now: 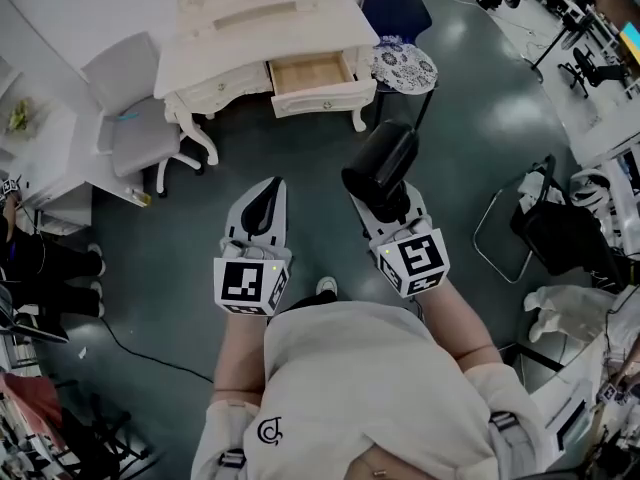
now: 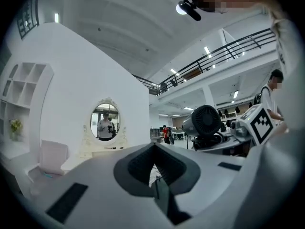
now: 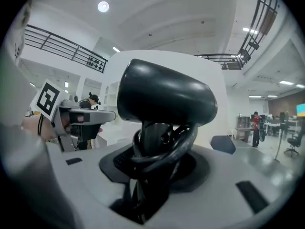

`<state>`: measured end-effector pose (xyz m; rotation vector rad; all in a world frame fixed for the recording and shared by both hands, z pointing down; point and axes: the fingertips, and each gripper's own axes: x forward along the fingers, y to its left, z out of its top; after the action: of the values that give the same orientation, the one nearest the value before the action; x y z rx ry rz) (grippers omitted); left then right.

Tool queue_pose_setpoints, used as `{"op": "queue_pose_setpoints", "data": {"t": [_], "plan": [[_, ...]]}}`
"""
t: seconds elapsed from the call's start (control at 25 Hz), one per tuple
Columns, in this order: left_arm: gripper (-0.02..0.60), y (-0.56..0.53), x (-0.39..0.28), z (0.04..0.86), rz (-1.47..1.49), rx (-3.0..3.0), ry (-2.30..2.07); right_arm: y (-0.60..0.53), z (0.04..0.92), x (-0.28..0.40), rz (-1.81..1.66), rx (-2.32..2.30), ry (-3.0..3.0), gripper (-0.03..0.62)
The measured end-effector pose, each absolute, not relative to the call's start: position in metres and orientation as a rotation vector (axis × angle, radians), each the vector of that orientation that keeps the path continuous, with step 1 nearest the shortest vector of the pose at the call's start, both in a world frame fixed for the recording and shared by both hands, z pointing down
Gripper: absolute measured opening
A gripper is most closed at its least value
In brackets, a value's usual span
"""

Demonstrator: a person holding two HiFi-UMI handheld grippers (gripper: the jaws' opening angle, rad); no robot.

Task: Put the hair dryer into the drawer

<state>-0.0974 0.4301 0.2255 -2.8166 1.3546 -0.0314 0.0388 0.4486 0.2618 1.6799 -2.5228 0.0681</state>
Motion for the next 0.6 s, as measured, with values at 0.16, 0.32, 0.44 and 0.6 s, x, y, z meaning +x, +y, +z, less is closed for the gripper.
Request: {"op": "queue_pose_setpoints", "data": {"t": [0.16,0.32,0.44,0.6], "plan": [[0.012,0.414,-0.104,0.229,-0.009,-2.83,1.352,0.429,0.27,0.037,0.168,1.693,-2.52,0.183],[0.012,0.392,-0.118,0.235,-0.017,-2.84,1.353,0.403,0.277,0.033,0.166,1.707,-2.477,0.183],[0.012,0.374,-0.124,0.239,-0.019,-2.846,1.362,0.385,0.28,0.033,0.186,1.715,-2.475,0.183],[0.013,0.356,-0.12,0.248,-0.045,-2.856,1.378,0.363,0.291,0.039,0.208,1.698,-2.473,0.183]]}}
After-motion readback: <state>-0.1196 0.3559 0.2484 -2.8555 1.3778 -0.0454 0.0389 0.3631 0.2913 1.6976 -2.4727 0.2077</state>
